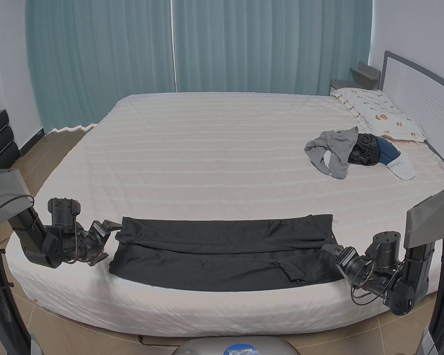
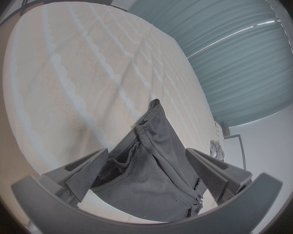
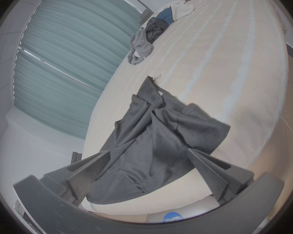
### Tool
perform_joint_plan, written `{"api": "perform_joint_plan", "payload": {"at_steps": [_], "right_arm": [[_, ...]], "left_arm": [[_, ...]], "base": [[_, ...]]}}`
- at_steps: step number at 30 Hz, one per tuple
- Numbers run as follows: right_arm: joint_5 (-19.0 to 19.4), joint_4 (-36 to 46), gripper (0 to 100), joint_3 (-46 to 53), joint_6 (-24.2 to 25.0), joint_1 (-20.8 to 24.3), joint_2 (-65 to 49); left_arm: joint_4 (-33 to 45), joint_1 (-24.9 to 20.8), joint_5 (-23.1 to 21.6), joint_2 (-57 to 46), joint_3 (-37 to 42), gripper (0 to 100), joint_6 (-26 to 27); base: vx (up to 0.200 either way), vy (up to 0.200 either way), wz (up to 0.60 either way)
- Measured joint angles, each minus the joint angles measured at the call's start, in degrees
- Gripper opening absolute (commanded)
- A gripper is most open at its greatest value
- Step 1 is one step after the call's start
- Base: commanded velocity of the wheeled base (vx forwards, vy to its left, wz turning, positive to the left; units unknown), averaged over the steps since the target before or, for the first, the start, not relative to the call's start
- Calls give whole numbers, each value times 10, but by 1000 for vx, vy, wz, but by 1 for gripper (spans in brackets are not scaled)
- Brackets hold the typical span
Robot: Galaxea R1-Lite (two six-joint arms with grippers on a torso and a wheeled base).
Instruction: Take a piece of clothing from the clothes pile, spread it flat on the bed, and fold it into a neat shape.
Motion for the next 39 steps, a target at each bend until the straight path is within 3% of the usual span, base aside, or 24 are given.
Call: {"api": "perform_joint_plan", "payload": {"at_steps": [8, 17, 32, 39], "right_arm": [[2, 0, 100, 5, 1, -24, -39], [2, 1, 100, 7, 1, -26, -51], [6, 0, 100, 20, -2, -23, -54], [34, 0, 100, 37, -15, -20, -53]], "left_arm": [[0, 1, -1, -2, -1, 100, 0], [0, 1, -1, -3, 0, 100, 1], [0, 0, -1, -3, 0, 100, 2], [0, 0, -1, -2, 0, 100, 43]], "base": [[0, 0, 0], [133, 0, 0], [0, 0, 0], [0, 0, 0]]}}
